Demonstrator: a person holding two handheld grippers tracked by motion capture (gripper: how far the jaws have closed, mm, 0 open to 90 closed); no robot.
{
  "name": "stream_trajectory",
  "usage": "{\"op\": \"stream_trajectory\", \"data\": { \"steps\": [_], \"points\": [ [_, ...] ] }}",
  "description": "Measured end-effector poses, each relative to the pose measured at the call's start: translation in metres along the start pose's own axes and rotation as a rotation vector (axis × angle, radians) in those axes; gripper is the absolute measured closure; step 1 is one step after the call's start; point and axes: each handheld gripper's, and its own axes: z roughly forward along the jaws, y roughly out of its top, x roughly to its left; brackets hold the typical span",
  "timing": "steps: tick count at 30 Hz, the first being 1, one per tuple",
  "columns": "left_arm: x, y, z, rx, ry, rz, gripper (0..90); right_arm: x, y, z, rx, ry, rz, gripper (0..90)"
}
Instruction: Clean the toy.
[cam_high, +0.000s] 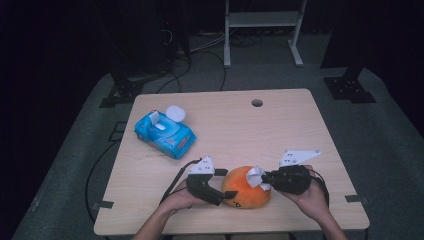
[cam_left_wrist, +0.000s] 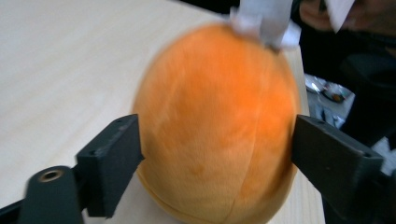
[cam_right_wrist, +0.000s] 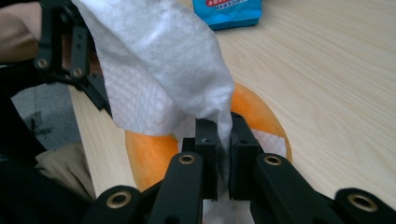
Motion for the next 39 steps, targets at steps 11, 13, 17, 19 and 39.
{"op": "stream_trajectory", "data": {
  "steps": [11, 13, 17, 19, 39],
  "points": [
    [-0.009, 0.018, -0.007, -0.13, 0.153, 0.203, 46.9, 0.005, 0.01, -0.011, -0.065, -0.063, -0.005, 84.6],
    [-0.008, 0.018, -0.009, -0.131, 0.155, 0.206, 44.5, 0.005, 0.011, -0.011, -0.076, -0.069, -0.004, 84.6],
    [0.009, 0.007, -0.011, -0.128, 0.087, 0.044, 25.5, -0.003, 0.003, 0.007, -0.039, -0.034, 0.05, 84.7],
    [0.01, 0.006, -0.012, -0.122, 0.077, 0.025, 21.2, -0.003, 0.001, 0.012, -0.029, 0.011, 0.066, 84.7],
    [0.011, 0.0, -0.014, -0.099, 0.036, 0.077, 28.4, -0.007, -0.001, 0.005, -0.008, 0.054, 0.084, 84.5]
  ]
}}
